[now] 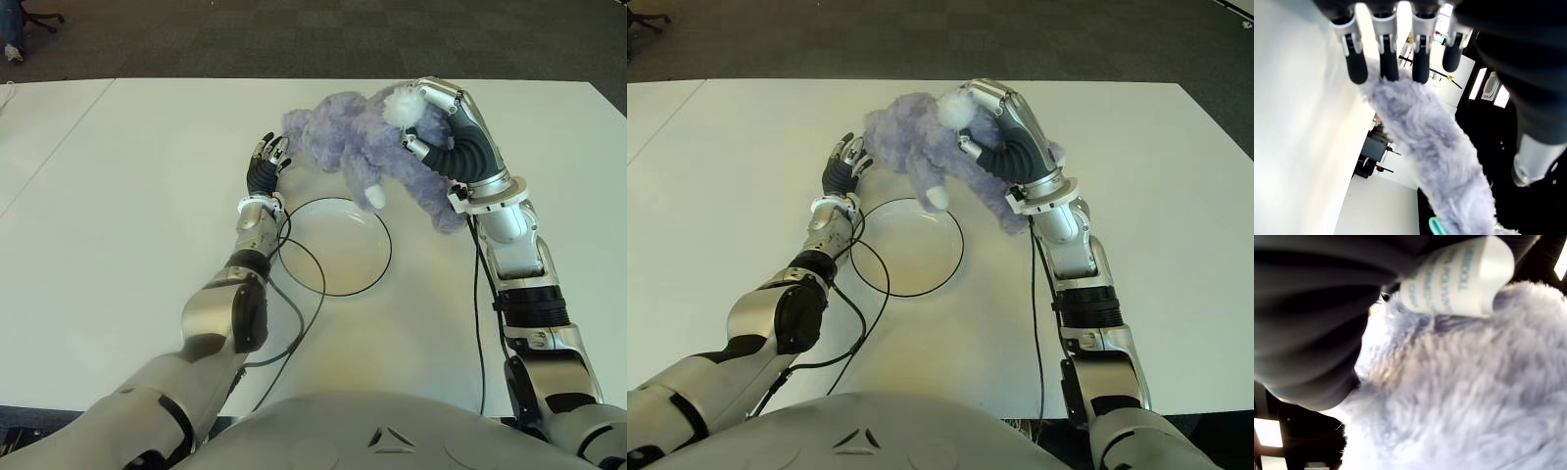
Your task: Put the doll into the plate.
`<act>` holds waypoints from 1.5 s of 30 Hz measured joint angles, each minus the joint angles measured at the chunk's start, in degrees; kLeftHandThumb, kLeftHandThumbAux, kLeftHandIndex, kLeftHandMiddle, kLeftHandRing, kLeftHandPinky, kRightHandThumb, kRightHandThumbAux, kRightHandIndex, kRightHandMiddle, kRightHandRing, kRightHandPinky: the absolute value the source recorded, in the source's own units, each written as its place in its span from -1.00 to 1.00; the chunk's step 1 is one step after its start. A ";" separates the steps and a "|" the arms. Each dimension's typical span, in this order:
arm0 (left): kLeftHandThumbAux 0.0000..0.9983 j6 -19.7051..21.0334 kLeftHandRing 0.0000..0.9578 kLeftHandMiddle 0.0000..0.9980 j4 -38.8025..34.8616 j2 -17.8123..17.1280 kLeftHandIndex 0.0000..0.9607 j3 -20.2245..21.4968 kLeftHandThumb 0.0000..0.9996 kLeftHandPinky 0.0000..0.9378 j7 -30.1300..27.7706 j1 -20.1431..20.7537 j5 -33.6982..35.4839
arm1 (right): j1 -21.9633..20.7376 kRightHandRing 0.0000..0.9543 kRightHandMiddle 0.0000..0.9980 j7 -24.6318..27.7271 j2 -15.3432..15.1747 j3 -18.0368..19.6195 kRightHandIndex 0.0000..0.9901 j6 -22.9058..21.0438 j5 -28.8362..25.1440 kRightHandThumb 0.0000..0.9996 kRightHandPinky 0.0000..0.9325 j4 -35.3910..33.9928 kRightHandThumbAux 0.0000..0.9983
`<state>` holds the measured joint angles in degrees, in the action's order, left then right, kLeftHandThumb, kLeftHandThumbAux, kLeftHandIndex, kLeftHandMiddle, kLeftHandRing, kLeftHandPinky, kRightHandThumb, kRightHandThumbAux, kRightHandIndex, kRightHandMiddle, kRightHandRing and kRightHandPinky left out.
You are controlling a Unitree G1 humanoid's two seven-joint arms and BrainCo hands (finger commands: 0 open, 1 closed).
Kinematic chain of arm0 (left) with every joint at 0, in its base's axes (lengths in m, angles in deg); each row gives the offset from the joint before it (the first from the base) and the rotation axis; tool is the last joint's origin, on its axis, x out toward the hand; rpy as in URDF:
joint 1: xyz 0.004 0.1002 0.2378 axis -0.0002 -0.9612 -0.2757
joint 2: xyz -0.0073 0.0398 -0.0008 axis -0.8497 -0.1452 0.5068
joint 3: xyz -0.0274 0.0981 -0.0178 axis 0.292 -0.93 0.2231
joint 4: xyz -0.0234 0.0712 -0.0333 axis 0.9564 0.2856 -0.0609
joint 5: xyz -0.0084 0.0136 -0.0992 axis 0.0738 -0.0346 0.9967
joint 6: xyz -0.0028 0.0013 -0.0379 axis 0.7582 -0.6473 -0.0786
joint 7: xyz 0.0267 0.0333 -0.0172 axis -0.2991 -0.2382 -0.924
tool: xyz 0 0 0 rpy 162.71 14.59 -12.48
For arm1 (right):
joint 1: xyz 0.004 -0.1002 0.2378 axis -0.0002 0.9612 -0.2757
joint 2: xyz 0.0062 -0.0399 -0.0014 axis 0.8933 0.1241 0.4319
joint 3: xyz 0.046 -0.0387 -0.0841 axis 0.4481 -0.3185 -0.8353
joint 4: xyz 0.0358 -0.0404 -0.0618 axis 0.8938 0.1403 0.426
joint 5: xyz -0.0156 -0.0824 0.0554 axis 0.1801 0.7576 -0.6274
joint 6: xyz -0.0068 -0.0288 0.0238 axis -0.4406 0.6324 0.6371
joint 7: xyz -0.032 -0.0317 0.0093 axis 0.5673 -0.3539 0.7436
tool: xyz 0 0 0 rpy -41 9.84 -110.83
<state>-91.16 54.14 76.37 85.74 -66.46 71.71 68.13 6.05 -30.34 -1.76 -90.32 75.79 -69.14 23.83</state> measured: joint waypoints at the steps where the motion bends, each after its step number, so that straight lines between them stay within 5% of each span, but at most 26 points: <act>1: 0.26 0.00 -0.59 -0.62 0.00 0.00 -0.68 0.00 -1.00 -0.53 0.00 0.00 0.00 | -0.23 0.77 0.69 0.00 0.08 -0.02 -0.12 -0.07 0.15 0.37 0.78 0.00 0.46; 15: 0.27 -0.02 -0.56 -0.59 0.00 -0.01 -0.66 0.04 -1.00 -0.51 -0.14 0.00 0.04 | -4.37 0.79 0.70 -0.02 1.95 -0.70 -0.12 -2.64 1.38 0.38 0.79 -0.83 0.46; 45: 0.25 -1.94 -0.55 -0.60 -0.33 -1.68 -0.77 -1.47 -1.00 -0.48 -2.32 -1.18 -0.81 | -4.50 0.67 0.58 2.07 5.54 -4.88 -0.12 -5.56 1.06 0.39 0.68 -4.51 0.45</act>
<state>-93.10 53.82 74.69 84.27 -68.78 70.53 67.32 1.54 -28.26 3.78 -95.21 70.23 -68.08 19.32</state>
